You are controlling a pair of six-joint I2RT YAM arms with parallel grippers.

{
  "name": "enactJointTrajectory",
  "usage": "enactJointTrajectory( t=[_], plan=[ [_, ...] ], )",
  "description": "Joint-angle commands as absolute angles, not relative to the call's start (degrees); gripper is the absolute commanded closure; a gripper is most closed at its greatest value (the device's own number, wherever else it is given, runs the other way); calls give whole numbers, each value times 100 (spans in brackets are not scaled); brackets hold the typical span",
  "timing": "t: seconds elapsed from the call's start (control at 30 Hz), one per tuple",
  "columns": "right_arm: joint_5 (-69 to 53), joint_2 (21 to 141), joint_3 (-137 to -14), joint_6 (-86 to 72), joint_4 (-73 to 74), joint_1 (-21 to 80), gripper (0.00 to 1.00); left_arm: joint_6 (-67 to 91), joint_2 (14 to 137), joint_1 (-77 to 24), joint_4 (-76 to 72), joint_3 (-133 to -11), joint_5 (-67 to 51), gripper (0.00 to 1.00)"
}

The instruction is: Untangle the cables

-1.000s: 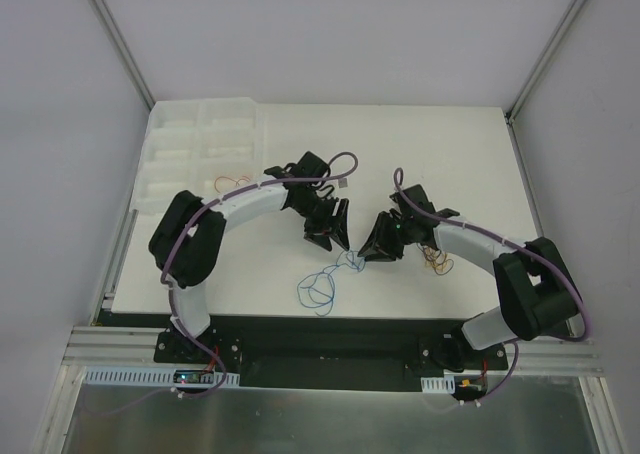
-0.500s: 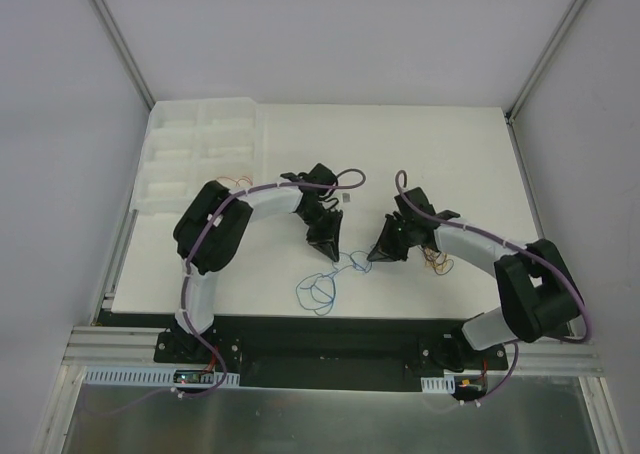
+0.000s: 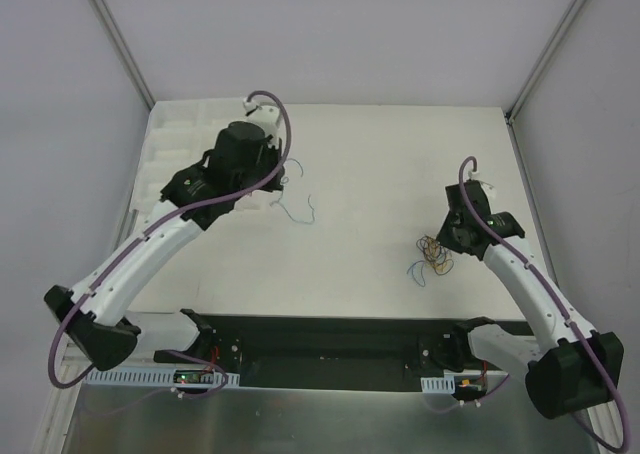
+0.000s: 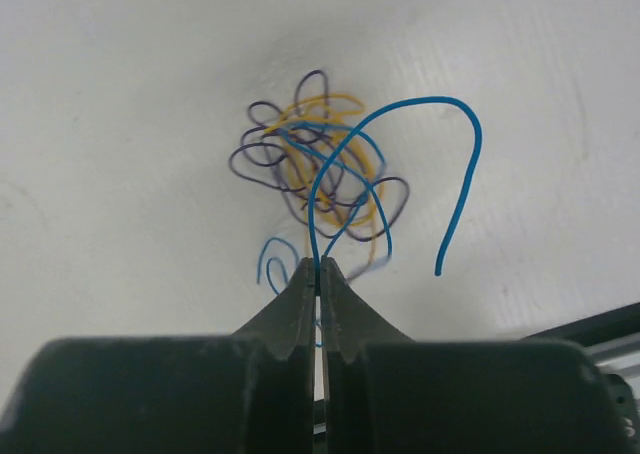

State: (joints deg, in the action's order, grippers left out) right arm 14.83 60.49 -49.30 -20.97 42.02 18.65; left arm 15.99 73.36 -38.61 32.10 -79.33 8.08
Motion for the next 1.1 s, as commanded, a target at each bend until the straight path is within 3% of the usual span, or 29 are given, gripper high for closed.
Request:
enactJointTrajectory(
  t=[0.0,0.23,0.43,0.7,1.07],
  plan=[
    [1934,6020,-5142,-1416,4711,1337,100,757,6883,-3867,3357,-8445,2608,100],
    [-787,6143,-5037,-729,3455,1309,100,545,6803,-3806,3349,-9474,2417,100],
    [-1932,6565,-4922,-554,3112,1660,100,501,7075,-3499,3349,-10036,2549,100],
    [-2504,6513,-4992,-369,2971,2302,100,624,7567,-2392,3287,-10792,2488,100],
    [-2768,6785,-5756,-299,3339,2355,100,808,8235,-951,3103,-11198,2566,100]
  ],
)
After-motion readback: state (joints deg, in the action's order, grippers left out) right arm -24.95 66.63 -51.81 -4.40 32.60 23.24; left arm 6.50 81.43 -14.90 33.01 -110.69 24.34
